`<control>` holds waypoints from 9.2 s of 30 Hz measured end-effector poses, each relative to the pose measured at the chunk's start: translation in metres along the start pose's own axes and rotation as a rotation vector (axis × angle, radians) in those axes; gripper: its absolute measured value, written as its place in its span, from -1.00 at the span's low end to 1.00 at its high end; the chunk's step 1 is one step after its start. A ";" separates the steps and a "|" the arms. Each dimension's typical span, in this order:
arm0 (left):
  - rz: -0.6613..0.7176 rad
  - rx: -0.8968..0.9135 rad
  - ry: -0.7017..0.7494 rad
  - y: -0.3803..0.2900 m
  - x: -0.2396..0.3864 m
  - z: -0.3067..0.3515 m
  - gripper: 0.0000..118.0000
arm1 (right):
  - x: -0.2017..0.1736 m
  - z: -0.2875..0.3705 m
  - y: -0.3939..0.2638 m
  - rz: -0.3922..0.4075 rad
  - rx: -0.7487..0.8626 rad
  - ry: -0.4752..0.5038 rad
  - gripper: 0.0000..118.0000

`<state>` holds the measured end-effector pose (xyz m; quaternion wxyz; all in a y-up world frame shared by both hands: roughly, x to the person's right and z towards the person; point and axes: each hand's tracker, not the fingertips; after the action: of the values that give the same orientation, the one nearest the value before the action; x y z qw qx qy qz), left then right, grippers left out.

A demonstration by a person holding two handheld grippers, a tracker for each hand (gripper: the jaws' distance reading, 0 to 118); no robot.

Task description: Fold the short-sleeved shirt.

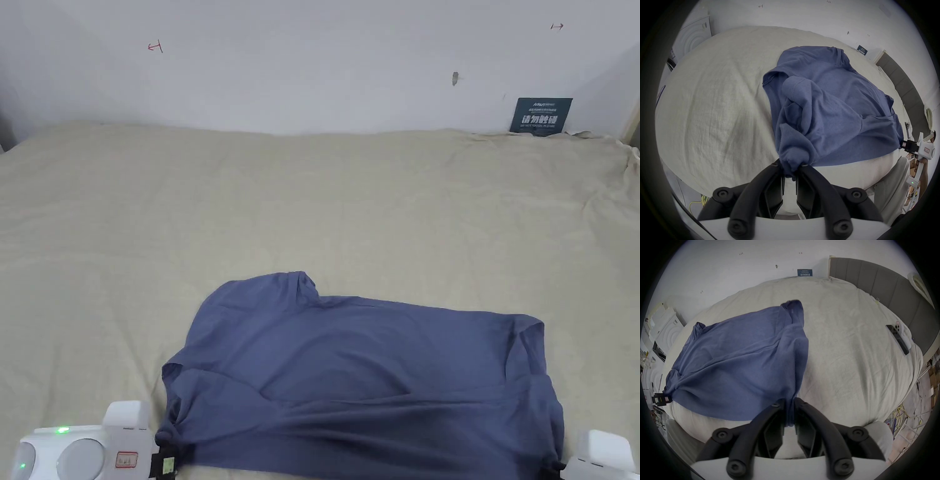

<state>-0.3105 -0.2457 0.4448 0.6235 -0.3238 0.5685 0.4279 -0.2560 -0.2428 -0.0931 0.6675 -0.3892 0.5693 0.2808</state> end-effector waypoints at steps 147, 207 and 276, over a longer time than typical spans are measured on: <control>-0.132 0.364 -0.031 0.182 0.027 0.025 -1.00 | 0.013 0.034 0.172 0.087 0.337 0.055 -0.96; -0.128 0.624 0.051 0.089 0.044 0.119 0.95 | -0.035 0.116 0.100 0.141 0.617 0.011 0.81; 0.039 -0.077 -0.253 0.088 -0.074 -0.024 0.53 | -0.083 0.117 0.093 0.206 0.761 -0.056 -0.99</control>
<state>-0.3996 -0.2421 0.5219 0.6689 -0.2801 0.4747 0.4988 -0.2851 -0.0887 -0.0249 0.7478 -0.0469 0.6502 0.1255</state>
